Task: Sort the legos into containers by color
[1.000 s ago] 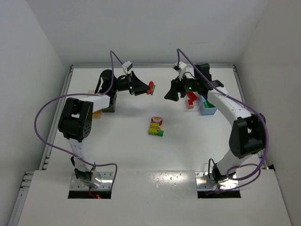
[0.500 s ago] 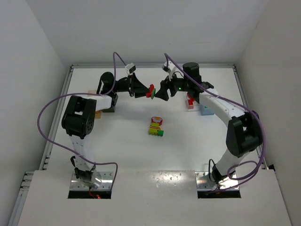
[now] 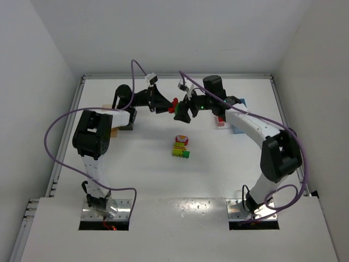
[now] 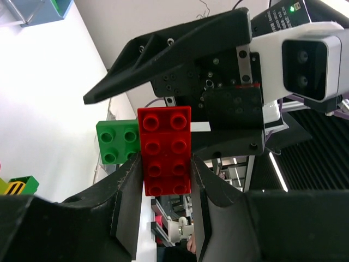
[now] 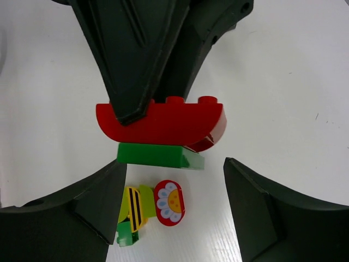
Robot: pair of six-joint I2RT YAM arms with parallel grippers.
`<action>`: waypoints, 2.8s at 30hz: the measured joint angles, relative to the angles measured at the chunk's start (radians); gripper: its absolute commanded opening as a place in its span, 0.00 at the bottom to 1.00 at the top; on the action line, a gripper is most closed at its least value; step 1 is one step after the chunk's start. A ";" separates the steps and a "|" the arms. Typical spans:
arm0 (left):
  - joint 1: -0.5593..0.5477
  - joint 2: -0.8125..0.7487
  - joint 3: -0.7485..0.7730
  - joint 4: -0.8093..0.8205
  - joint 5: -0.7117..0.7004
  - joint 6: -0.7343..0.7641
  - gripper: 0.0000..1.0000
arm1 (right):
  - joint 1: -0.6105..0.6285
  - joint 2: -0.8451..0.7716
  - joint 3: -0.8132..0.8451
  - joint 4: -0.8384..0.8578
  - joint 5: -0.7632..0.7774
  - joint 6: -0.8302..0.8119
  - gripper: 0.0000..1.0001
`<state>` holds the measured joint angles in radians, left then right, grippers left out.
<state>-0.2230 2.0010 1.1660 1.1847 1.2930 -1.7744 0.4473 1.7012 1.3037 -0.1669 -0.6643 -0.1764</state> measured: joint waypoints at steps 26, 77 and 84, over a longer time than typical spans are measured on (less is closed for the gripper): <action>0.010 0.026 0.023 -0.042 -0.087 0.048 0.00 | 0.008 -0.124 -0.110 0.056 0.139 -0.023 0.00; -0.399 0.369 0.992 -1.336 -0.557 1.365 0.03 | -0.524 0.016 -0.101 -0.201 0.604 0.330 0.70; -0.407 0.454 1.025 -1.257 -0.566 1.297 0.06 | -0.524 0.013 -0.077 -0.203 0.618 0.367 0.78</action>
<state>-0.6296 2.4550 2.1914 -0.0719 0.7273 -0.4770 -0.0765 1.7142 1.2270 -0.3702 -0.0467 0.1905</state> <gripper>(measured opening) 0.400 0.767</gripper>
